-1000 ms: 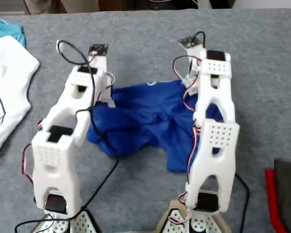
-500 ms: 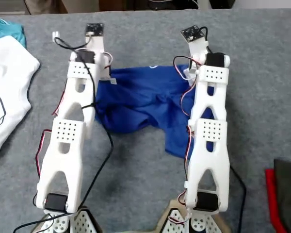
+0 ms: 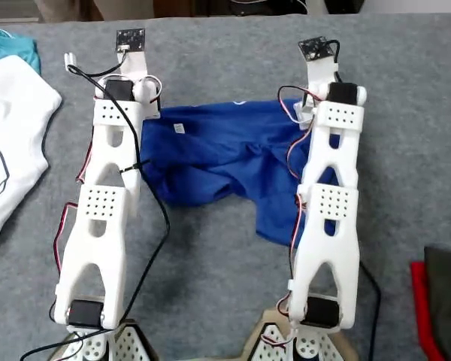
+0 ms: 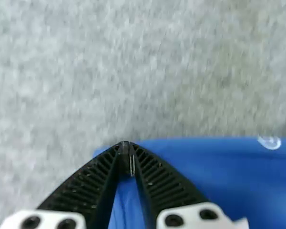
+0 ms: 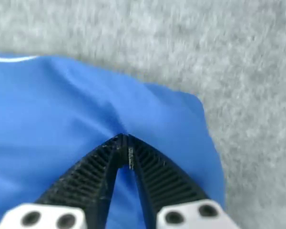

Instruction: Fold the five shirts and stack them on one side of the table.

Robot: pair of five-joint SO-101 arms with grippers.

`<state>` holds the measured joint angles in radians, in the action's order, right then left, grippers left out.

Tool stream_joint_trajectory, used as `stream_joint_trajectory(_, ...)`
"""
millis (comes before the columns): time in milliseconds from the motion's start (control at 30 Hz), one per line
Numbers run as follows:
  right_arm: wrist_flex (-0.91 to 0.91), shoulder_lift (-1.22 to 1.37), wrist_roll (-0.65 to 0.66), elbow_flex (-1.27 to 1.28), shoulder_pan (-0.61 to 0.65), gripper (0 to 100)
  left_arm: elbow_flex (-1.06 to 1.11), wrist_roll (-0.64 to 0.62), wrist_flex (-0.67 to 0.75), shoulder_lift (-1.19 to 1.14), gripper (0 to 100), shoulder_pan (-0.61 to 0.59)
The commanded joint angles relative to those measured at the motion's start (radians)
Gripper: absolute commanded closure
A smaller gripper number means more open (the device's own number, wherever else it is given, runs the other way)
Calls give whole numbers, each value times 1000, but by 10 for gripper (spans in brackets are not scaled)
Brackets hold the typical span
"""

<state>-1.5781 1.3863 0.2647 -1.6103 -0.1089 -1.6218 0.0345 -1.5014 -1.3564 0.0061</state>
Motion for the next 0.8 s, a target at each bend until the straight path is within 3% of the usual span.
stream_joint_trajectory(0,-84,-153,44,-56,-10,923,-46,0,-143,94,979,2)
stream_joint_trajectory(133,-163,-217,106,-56,-4,857,-46,23,-261,156,981,-2)
stream_joint_trajectory(367,-212,-371,129,-54,-18,841,87,97,-264,311,981,2)
stream_joint_trajectory(500,-212,-483,175,51,-33,841,371,97,-264,486,982,14)
stream_joint_trajectory(767,-206,-839,181,610,-131,842,1036,126,-229,964,982,71)
